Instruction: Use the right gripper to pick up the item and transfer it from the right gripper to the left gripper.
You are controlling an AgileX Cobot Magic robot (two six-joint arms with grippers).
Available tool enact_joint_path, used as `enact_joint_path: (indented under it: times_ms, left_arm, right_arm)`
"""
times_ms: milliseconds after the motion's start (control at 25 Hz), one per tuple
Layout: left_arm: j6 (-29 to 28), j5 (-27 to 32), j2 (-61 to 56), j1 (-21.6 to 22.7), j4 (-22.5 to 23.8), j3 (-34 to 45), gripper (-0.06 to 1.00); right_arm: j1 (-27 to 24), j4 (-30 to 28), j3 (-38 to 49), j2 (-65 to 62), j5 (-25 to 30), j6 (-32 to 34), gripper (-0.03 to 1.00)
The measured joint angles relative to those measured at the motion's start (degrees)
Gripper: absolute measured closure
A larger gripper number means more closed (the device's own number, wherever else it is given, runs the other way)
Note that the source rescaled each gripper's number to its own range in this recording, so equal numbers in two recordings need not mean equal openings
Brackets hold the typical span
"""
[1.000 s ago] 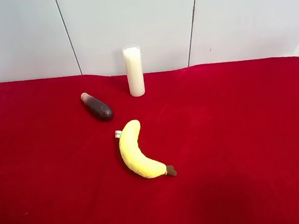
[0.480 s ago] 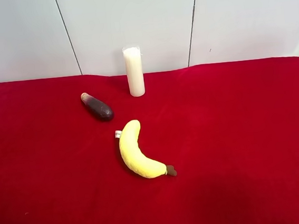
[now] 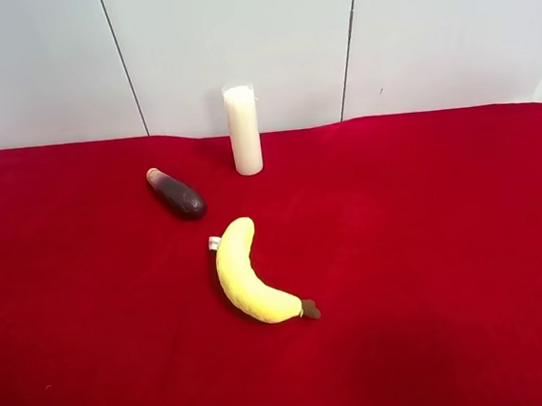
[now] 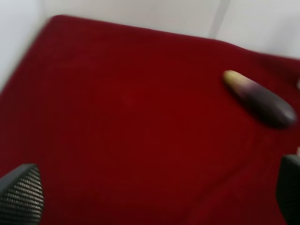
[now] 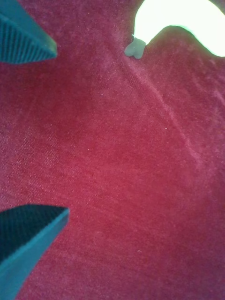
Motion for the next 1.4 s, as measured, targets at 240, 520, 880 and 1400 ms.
enact_joint_path:
  times_ms: [240,520,880,1400]
  left_arm:
    - [15.4,5.7,0.0,0.0,-10.7,-1.1,-0.06]
    - [16.4,7.0,0.0,0.0,-11.2,-0.2,-0.06]
    - [16.4,7.5,0.0,0.0,-11.1,0.1,-0.06]
    - [16.4,7.6,0.0,0.0,-11.1,0.1,-0.06]
  right_arm:
    - [0.0,0.0,0.0,0.0,0.0,0.0,0.64]
    - [0.0,0.0,0.0,0.0,0.0,0.0,0.64]
    - [0.0,0.0,0.0,0.0,0.0,0.0,0.64]
    - [0.0,0.0,0.0,0.0,0.0,0.0,0.64]
